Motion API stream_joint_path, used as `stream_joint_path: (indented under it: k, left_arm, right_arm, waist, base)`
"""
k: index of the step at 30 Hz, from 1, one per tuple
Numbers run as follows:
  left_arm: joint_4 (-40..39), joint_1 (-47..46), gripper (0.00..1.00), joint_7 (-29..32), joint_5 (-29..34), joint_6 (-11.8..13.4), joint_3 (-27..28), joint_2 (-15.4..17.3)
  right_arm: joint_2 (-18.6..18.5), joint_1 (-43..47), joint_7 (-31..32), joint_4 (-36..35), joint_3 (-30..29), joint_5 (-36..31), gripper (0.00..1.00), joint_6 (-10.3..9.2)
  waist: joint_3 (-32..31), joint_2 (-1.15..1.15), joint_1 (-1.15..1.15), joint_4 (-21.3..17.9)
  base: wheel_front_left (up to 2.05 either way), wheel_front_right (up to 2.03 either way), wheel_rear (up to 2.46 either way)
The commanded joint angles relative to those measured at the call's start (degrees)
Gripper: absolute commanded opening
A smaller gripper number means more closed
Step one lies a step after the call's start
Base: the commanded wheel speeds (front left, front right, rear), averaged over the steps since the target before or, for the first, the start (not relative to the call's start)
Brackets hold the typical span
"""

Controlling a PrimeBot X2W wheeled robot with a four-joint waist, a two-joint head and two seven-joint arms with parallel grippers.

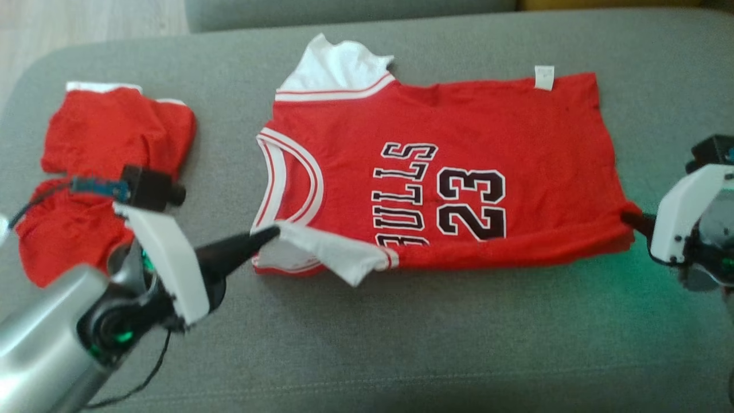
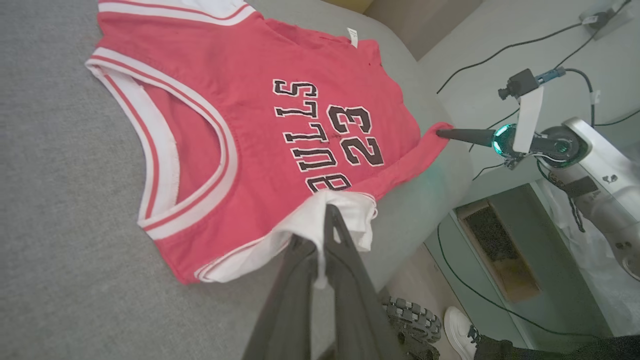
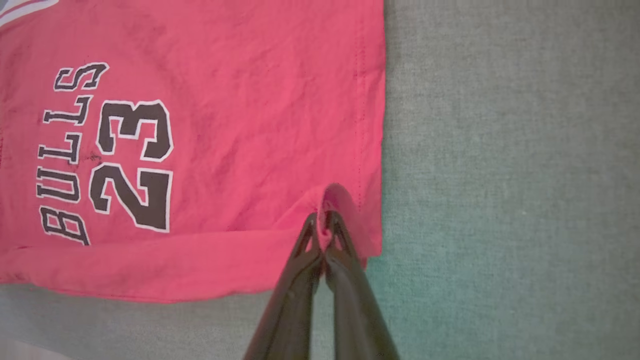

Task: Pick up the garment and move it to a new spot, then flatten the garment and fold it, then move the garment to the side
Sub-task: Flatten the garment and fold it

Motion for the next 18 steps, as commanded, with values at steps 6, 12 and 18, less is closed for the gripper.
stream_joint_path:
  k: [6,12,18]
  left_arm:
    - [3.15,-8.55,0.00,-0.80,0.85,0.00,3.08,-1.16]
    - [8.51,-12.97,0.00,-2.35,2.07,0.00,2.34,-3.80]
    - [13.48,-15.96,0.00,-5.11,2.74,0.00,1.84,-5.91]
  right_arm:
    - [0.57,-4.46,-2.17,0.15,-0.26,-2.44,0.00,0.42]
    - [1.99,-7.20,-4.06,2.05,0.01,-3.96,0.00,0.42]
    - [2.66,-8.93,-6.10,3.68,1.17,-4.40,0.00,0.42]
  waist:
    - [3.22,0.00,0.00,-0.66]
    - [5.41,0.00,0.00,-1.20]
    - [6.45,0.00,0.00,-1.52]
  base:
    - [0.00,0.00,0.00]
    - [0.00,0.00,0.00]
    - [0.00,0.00,0.00]
